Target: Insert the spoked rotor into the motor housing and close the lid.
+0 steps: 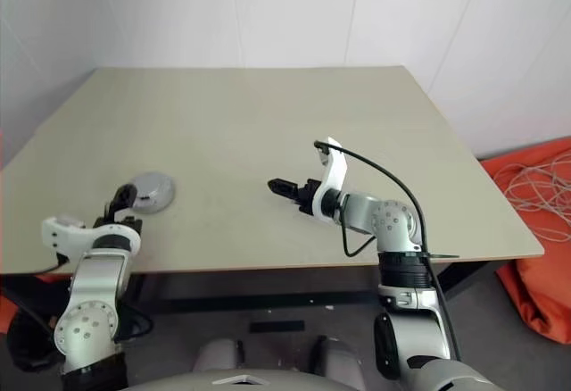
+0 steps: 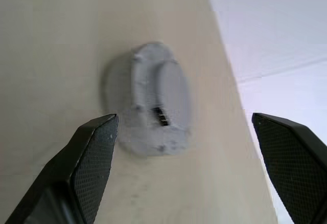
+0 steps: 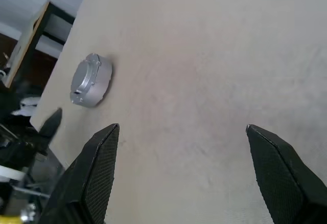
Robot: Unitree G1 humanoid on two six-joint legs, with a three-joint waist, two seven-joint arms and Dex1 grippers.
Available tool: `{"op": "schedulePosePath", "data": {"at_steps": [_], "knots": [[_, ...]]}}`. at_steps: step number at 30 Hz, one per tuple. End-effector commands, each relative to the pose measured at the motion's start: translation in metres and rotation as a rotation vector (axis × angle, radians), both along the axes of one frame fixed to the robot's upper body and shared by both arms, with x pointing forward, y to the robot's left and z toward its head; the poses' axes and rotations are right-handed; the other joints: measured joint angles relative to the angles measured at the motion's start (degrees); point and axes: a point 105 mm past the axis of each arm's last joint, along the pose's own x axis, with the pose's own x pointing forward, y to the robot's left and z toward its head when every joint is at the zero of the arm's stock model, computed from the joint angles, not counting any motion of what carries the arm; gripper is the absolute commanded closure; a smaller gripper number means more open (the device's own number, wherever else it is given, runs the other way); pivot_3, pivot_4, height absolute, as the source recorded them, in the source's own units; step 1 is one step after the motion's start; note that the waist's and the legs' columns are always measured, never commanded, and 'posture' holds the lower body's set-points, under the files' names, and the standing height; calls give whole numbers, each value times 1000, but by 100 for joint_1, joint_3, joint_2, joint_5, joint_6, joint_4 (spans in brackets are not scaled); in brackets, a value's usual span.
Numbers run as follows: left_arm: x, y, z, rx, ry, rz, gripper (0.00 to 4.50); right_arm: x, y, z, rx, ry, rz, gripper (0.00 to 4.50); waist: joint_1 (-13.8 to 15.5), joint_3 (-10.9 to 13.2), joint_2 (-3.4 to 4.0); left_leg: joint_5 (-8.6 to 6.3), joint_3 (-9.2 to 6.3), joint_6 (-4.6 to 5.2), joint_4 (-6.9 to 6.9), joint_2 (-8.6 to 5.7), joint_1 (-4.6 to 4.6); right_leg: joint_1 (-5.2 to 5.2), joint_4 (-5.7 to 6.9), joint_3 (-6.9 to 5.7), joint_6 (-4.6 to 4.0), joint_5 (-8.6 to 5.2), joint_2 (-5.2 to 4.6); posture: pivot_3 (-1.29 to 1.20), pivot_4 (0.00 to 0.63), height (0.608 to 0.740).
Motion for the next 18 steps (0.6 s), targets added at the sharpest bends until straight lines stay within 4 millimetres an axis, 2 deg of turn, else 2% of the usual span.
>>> {"op": "schedulePosePath", "data": {"at_steps": [1,3,6,11,18], "knots": [[9,-14,25,216,-107,-105,38,-2,4,12,-77,-187,40,0,1,-2,-2,0,0,1,0,-1,0,0,-2,0,0,0,-1,0,0,740],[13,-22,26,374,-119,-163,38,-3,0,9,-135,-264,35,0,-1,-2,-2,-1,-1,2,0,0,-8,-4,-2,-2,1,0,-1,0,0,740],[13,-32,15,599,-101,-237,38,-3,-9,3,-276,-413,23,0,-4,-4,1,-1,-3,4,-2,0,-10,-7,-2,-4,0,0,-1,0,0,740],[10,-46,0,789,-100,-306,38,1,-26,2,-381,-571,-44,0,-22,-4,4,-6,-1,12,-3,1,-10,-6,-3,-3,-2,-1,-14,0,0,740],[3,-57,-8,1100,-121,-301,38,-1,-47,1,-422,-739,-160,0,-38,-6,8,-19,0,37,-3,3,0,0,-1,-3,-4,-2,-15,0,0,740]]}}
